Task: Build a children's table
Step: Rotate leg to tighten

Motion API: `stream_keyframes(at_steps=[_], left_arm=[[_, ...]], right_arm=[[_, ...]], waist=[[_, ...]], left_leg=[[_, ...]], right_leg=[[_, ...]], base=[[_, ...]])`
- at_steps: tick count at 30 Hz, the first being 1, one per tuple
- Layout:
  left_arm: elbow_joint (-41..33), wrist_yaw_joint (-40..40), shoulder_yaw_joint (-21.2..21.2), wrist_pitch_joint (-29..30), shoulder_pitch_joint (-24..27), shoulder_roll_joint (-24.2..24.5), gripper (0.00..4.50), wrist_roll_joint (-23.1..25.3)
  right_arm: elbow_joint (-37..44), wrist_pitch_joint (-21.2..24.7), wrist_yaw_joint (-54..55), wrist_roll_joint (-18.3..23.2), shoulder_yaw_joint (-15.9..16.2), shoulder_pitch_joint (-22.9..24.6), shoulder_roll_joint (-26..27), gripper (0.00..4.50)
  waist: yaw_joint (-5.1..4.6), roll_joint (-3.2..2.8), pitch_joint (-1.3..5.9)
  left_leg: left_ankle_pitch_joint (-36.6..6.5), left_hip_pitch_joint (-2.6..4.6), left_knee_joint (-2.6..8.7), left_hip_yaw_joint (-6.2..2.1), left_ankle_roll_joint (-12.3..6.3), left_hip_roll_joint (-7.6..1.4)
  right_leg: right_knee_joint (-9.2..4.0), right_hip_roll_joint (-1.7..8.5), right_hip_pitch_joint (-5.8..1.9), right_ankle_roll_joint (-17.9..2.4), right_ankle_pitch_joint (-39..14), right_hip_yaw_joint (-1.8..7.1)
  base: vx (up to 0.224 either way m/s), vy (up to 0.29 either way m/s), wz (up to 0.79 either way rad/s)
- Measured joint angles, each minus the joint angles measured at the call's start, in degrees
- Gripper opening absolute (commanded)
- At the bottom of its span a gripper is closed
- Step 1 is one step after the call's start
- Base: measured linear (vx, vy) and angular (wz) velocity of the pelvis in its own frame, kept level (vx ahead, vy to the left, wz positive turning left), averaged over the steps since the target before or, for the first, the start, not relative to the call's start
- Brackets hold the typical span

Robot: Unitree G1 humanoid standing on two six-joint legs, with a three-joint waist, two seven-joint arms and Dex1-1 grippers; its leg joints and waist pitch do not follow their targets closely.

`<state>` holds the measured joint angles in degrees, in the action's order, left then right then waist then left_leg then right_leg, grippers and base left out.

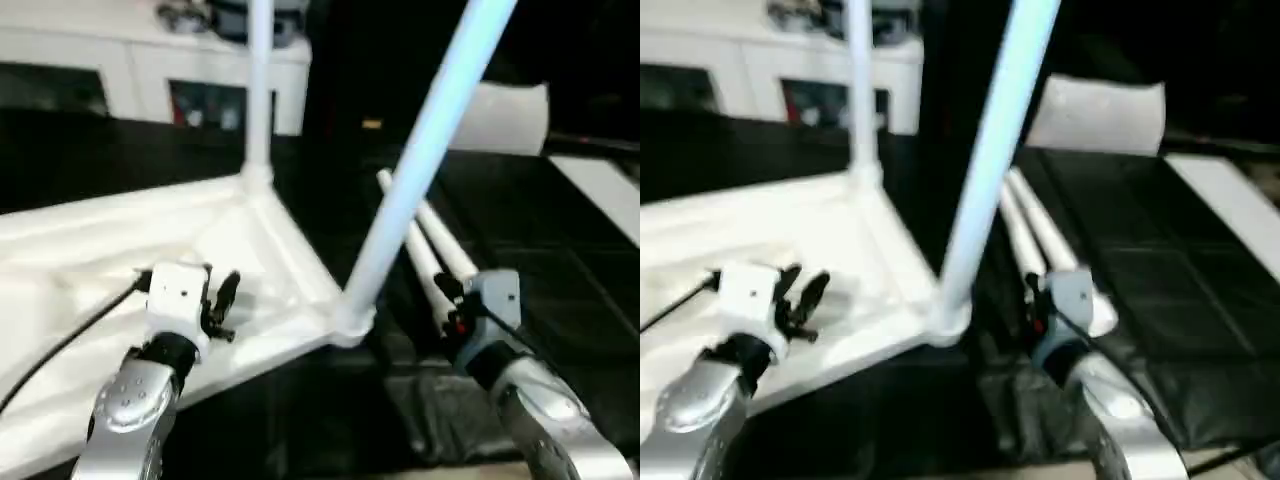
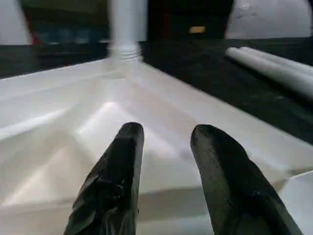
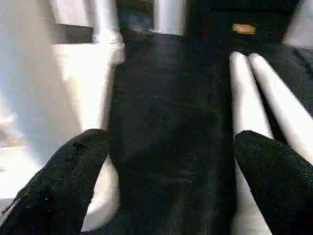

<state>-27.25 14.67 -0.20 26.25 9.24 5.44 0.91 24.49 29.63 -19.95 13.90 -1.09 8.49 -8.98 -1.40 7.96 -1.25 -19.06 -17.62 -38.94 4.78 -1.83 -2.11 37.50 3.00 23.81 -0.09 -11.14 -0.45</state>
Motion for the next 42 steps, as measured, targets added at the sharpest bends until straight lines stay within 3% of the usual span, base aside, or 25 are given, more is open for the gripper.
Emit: stream_keyframes(at_steps=[1,3,5,7,9,11,14,15,18,22,26,28,35,36,42], left_arm=[[-0.02,-0.01,-0.92,-0.06,0.33,-0.12,1.84,-0.13],[-0.18,-0.45,-0.62,-0.24,0.28,0.23,1.84,-0.07],[-0.13,-0.61,0.44,-0.45,0.31,0.68,1.84,-0.11],[0.96,-0.75,1.88,-1.21,0.09,0.97,1.84,-0.18],[1.85,-0.55,1.79,-0.88,-0.72,0.99,1.84,-0.53],[2.35,1.22,1.08,-0.25,-2.00,1.58,1.84,-2.08],[2.51,4.48,0.17,-0.19,-2.88,2.14,2.15,-4.95],[3.18,6.08,-0.34,-0.02,-3.62,3.02,2.20,-5.61],[6.00,12.14,-3.30,0.57,-7.67,8.49,2.51,-5.75],[6.91,20.96,-7.42,4.62,-11.04,13.88,2.65,-7.56],[6.22,27.52,-10.89,10.26,-12.16,19.83,2.65,-10.21],[5.65,29.89,-12.71,14.53,-12.68,22.30,2.65,-11.30],[6.26,30.01,-14.29,19.04,-15.32,24.52,2.65,-9.63],[6.63,29.75,-14.29,19.25,-15.71,24.59,2.38,-9.50],[7.25,28.28,-14.41,22.74,-17.01,24.92,1.94,-9.67]], right_arm=[[-0.12,0.00,0.42,0.01,-0.67,-0.13,0.33,4.50],[-0.39,-0.01,0.82,0.01,-0.84,-0.25,0.95,4.50],[-0.44,-0.17,1.38,0.06,-0.63,-0.28,2.09,4.50],[-0.67,-0.77,2.41,-0.07,-0.49,-0.14,2.38,4.50],[-1.13,-1.08,2.82,-0.08,-0.71,-0.37,1.89,4.50],[-2.24,-1.14,2.83,-0.16,-0.76,-1.19,1.43,4.50],[-2.76,-1.91,2.55,-0.58,-0.75,-1.98,0.97,4.50],[-3.24,-2.72,2.10,-0.78,-0.73,-2.17,0.54,4.50],[-4.92,-4.79,-0.32,-1.28,-0.68,-4.28,-2.81,4.50],[-4.53,-4.59,-7.07,1.42,-0.56,-3.45,-6.77,4.50],[-4.53,-4.62,-10.95,3.83,-1.22,-1.41,-8.94,4.50],[-4.52,-4.72,-14.68,4.97,-1.19,-0.90,-12.43,4.50],[-3.02,-4.87,-19.77,6.58,-1.32,-0.06,-15.31,4.50],[-2.95,-4.94,-19.94,6.56,-1.29,-0.01,-15.61,4.50],[-2.93,-5.45,-19.92,6.46,-0.34,0.01,-16.09,4.50]], waist=[[0.11,-0.26,-0.10],[0.20,-0.16,-0.22],[0.06,-0.50,-0.56],[-0.03,-0.63,-0.73],[-0.04,-1.10,-1.05],[-0.16,-1.40,-1.26],[-0.29,-1.58,-1.39],[-0.31,-1.30,-1.37],[-0.42,-1.36,-1.49],[-0.50,-2.52,-1.63],[-0.36,-3.10,-1.81],[-0.03,-3.09,-1.79],[0.22,-3.51,-1.84],[0.21,-3.51,-1.85],[0.21,-3.61,-1.92]], left_leg=[[0.45,0.00,0.76,-0.43,0.96,-0.27],[0.95,0.03,1.23,-0.53,3.17,-0.83],[1.08,-0.27,1.26,-0.53,3.36,-1.57],[1.06,-0.37,1.15,-0.41,3.03,-2.04],[0.96,-0.27,0.94,0.05,3.31,-2.41],[1.09,-0.30,0.91,0.85,3.51,-2.87],[1.30,-0.41,0.91,1.04,3.64,-3.08],[1.32,-0.41,0.91,1.09,3.67,-3.17],[1.49,-0.54,0.92,1.24,3.87,-3.58],[1.71,-0.51,0.93,1.31,3.99,-3.72],[1.76,-0.48,1.16,1.48,3.92,-3.74],[1.95,-0.45,1.49,1.50,3.67,-3.81],[2.11,-0.48,1.93,1.68,3.90,-4.13],[2.15,-0.48,1.93,1.79,3.96,-4.23],[2.31,-0.51,1.93,1.98,4.27,-4.60]], right_leg=[[-0.46,-0.05,-0.18,-0.16,0.22,-0.33],[-1.34,-0.59,-0.55,-0.58,0.47,-0.46],[-2.85,-0.93,-0.94,-1.52,1.29,-1.14],[-3.51,-0.72,-1.41,-1.95,1.57,-1.96],[-3.78,-0.61,-1.81,-1.72,1.43,-2.16],[-3.86,-0.47,-1.91,-1.26,1.15,-2.14],[-3.88,-0.43,-1.90,-1.20,1.11,-2.18],[-3.88,-0.44,-1.90,-1.20,1.11,-2.22],[-3.87,-0.56,-1.82,-1.20,1.11,-2.39],[-3.65,-0.50,-1.86,-1.22,1.13,-2.57],[-3.25,-0.43,-1.67,-1.50,1.44,-2.57],[-3.21,-0.49,-1.52,-1.67,1.57,-2.58],[-3.25,-0.54,-1.37,-1.84,1.41,-2.91],[-3.30,-0.54,-1.40,-1.86,1.42,-2.97],[-3.43,-0.52,-1.53,-1.66,1.30,-3.28]], base=[[0.054,-0.009,-0.09],[0.027,-0.005,-0.05],[0.000,0.000,0.00],[-0.067,0.011,0.09],[-0.063,0.018,0.11],[-0.064,0.013,0.16],[-0.018,0.000,0.03],[0.000,0.000,0.00],[0.000,0.000,0.00],[0.000,0.000,0.00],[0.000,0.000,0.00],[0.052,-0.031,0.00],[0.007,-0.005,0.00],[0.000,0.000,0.00],[0.000,0.000,0.00]])
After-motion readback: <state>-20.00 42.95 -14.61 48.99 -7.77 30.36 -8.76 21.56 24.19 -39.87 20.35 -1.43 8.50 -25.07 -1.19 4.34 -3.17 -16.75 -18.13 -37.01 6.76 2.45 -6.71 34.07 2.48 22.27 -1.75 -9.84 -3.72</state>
